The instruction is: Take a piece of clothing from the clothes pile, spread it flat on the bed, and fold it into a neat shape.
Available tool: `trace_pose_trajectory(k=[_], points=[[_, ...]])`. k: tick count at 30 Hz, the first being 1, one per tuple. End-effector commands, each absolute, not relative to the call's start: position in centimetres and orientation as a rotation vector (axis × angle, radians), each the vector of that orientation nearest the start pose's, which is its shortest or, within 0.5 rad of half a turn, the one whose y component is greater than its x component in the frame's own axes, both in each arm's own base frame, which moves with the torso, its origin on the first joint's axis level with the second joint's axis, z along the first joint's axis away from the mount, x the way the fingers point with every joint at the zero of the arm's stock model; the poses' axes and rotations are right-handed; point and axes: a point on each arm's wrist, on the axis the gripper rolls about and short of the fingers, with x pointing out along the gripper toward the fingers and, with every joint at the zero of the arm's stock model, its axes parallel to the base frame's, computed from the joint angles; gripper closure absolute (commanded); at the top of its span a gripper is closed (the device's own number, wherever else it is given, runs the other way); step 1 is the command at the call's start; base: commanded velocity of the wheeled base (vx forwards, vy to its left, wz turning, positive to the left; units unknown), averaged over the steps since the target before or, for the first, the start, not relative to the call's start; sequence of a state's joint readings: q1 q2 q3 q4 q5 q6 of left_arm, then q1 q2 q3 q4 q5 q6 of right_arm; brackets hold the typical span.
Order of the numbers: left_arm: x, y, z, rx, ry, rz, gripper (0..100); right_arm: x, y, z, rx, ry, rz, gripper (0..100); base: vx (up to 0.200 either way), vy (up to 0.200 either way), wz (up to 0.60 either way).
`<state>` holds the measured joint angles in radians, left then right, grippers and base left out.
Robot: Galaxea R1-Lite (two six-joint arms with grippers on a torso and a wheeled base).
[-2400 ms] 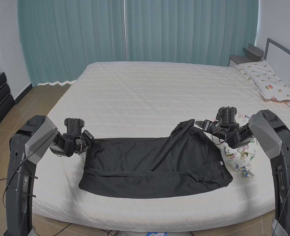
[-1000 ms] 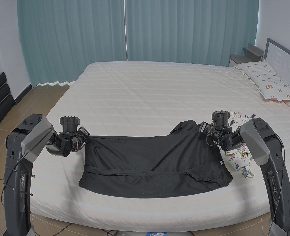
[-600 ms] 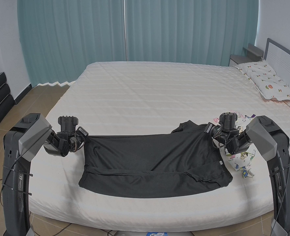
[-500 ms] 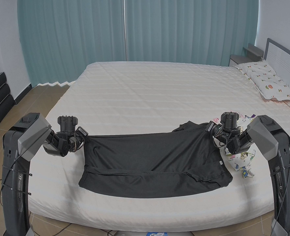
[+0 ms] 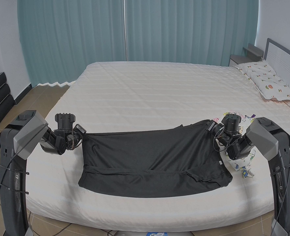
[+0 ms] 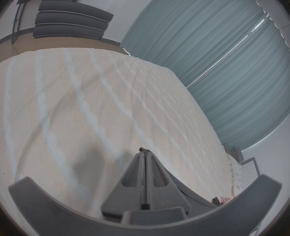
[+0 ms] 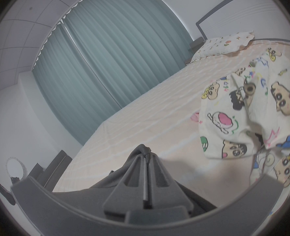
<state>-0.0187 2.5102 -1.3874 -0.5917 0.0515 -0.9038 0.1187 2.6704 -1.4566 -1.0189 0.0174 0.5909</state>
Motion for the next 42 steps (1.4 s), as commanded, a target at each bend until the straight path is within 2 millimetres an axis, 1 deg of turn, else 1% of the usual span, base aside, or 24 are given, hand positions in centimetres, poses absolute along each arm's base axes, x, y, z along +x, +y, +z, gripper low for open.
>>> trace_pose_trajectory(k=[1, 3, 6, 9, 12, 15, 19, 21, 24, 25, 26, 27, 29, 34, 39, 42], points=[[47.4, -0.6, 0.4, -0.865, 0.468, 0.272, 100, 49.7, 6.6, -3.3, 0.574, 0.249, 0.082, 100, 0.0, 0.0, 0.0], [47.3, -0.5, 0.6, -0.866, 0.464, 0.274, 100, 50.3, 6.7, -3.5, 0.568, 0.234, 0.077, 100, 0.0, 0.0, 0.0], [47.4, -0.2, 0.9, -0.867, 0.439, 0.266, 100, 51.1, 6.6, -3.2, 0.566, 0.194, 0.064, 100, 0.0, 0.0, 0.0], [47.2, -0.1, 0.6, -0.867, 0.424, 0.262, 100, 51.4, 6.3, -2.9, 0.568, 0.182, 0.046, 100, 0.0, 0.0, 0.0], [47.0, 0.0, 0.5, -0.869, 0.416, 0.254, 100, 51.3, 6.2, -2.7, 0.568, 0.183, 0.044, 100, 0.0, 0.0, 0.0], [46.9, 0.0, 0.4, -0.87, 0.415, 0.252, 100, 50.9, 5.8, -3.1, 0.566, 0.207, 0.032, 100, 0.0, 0.0, 0.0], [46.7, -0.1, 0.0, -0.865, 0.432, 0.256, 100, 50.3, 5.5, -2.7, 0.566, 0.221, 0.028, 100, 0.0, 0.0, 0.0], [46.6, -0.1, 0.0, -0.842, 0.439, 0.253, 100, 49.7, 5.3, -2.2, 0.57, 0.23, 0.033, 100, 0.0, 0.0, 0.0], [46.2, -0.2, -0.5, -0.786, 0.462, 0.244, 100, 49.3, 4.3, -1.3, 0.579, 0.226, 0.022, 100, 0.0, 0.0, 0.0], [46.1, -0.2, -0.6, -0.785, 0.464, 0.244, 100, 49.3, 4.3, -1.2, 0.579, 0.227, 0.023, 100, 0.0, 0.0, 0.0], [46.0, -0.3, -0.6, -0.777, 0.469, 0.241, 100, 48.9, 3.8, -1.3, 0.58, 0.243, 0.017, 100, 0.0, 0.0, 0.0], [46.0, -0.2, -0.6, -0.775, 0.47, 0.242, 100, 48.7, 3.8, -1.5, 0.58, 0.254, 0.017, 100, 0.0, 0.0, 0.0], [45.7, -0.5, -0.4, -0.772, 0.475, 0.239, 100, 47.5, 3.6, -2.3, 0.574, 0.297, 0.016, 100, 0.0, 0.0, 0.0], [45.0, -0.4, 0.9, -0.77, 0.466, 0.236, 100, 46.1, 3.1, -2.8, 0.58, 0.321, 0.044, 100, 0.0, 0.0, 0.0], [44.5, -0.4, 0.9, -0.762, 0.476, 0.242, 100, 45.6, 3.2, -2.9, 0.582, 0.31, 0.052, 100, 0.0, 0.0, 0.0], [44.7, -0.2, 1.2, -0.771, 0.45, 0.24, 100, 46.5, 3.5, -2.2, 0.586, 0.255, 0.067, 100, 0.0, 0.0, 0.0]])
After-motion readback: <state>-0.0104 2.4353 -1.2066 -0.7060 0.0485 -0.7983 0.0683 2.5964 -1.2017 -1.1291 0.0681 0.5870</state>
